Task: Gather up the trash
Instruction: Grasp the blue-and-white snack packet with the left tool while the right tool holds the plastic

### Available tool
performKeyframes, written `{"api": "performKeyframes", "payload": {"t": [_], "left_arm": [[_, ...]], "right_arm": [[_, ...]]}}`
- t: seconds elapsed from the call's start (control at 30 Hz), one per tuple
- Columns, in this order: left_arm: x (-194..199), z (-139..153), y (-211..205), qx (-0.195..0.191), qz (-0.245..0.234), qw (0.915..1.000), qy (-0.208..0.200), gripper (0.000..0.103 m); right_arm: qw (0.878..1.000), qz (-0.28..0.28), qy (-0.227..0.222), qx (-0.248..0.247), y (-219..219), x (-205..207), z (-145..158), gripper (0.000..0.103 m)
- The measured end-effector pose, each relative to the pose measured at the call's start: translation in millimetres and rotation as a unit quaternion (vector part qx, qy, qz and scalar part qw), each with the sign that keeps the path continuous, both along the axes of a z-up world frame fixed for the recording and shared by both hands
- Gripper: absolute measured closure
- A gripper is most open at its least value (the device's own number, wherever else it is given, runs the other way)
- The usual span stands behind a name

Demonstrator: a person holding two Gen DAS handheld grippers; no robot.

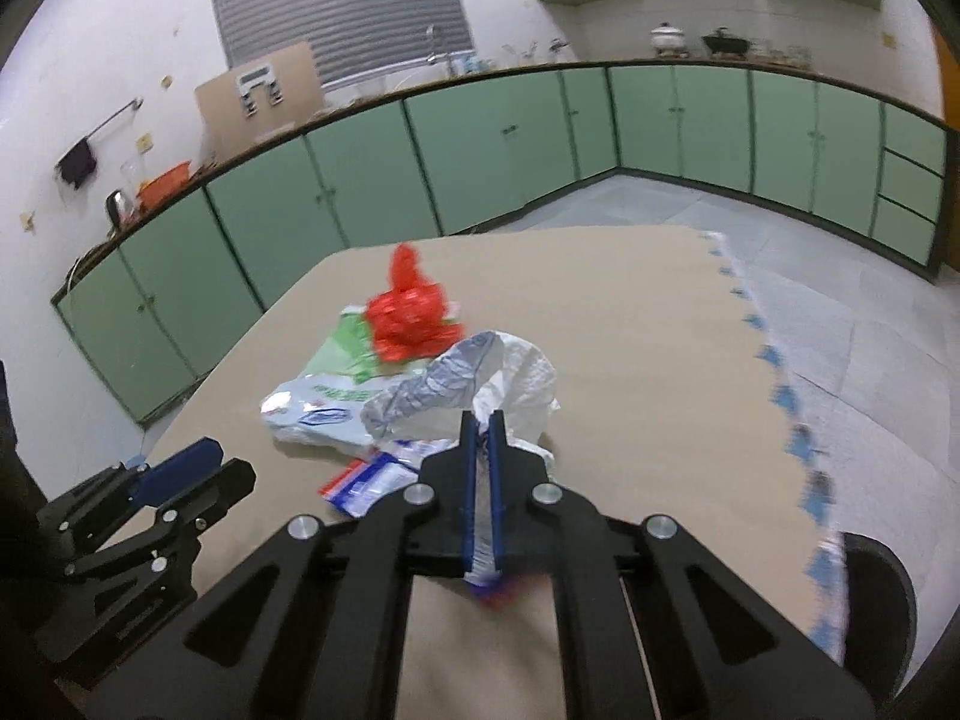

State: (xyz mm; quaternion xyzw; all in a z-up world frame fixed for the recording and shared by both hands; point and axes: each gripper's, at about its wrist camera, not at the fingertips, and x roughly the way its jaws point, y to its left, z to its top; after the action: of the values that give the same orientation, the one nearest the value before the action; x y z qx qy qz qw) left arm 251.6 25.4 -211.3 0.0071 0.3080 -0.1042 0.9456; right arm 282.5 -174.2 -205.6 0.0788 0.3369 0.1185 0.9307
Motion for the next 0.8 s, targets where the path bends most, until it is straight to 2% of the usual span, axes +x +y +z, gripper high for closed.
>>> {"api": "performKeyframes", "payload": {"t": [0.23,0.4,0.63,0.8], "left_arm": [[-3.4,-6.6,-60.4,0.001,-0.047,0.9989,0.007,0.068],[-3.3,-18.0,-99.7,0.014,-0.078,0.9966,0.021,0.068],[-0.4,-29.0,-114.7,0.024,-0.074,0.9964,0.035,0.068],[3.8,-33.9,-117.4,0.039,-0.064,0.9961,0.046,0.068]], "right_arm": [[0.999,-0.048,-0.002,0.003,-60.3,-20.1,-2.3,0.1],[0.998,-0.067,-0.01,0.01,-86.0,-28.4,-0.8,0.1],[0.996,-0.081,-0.016,0.027,-107.0,-36.8,-1.4,0.1],[0.996,-0.079,-0.013,0.027,-105.1,-44.5,-7.8,0.1]]}}
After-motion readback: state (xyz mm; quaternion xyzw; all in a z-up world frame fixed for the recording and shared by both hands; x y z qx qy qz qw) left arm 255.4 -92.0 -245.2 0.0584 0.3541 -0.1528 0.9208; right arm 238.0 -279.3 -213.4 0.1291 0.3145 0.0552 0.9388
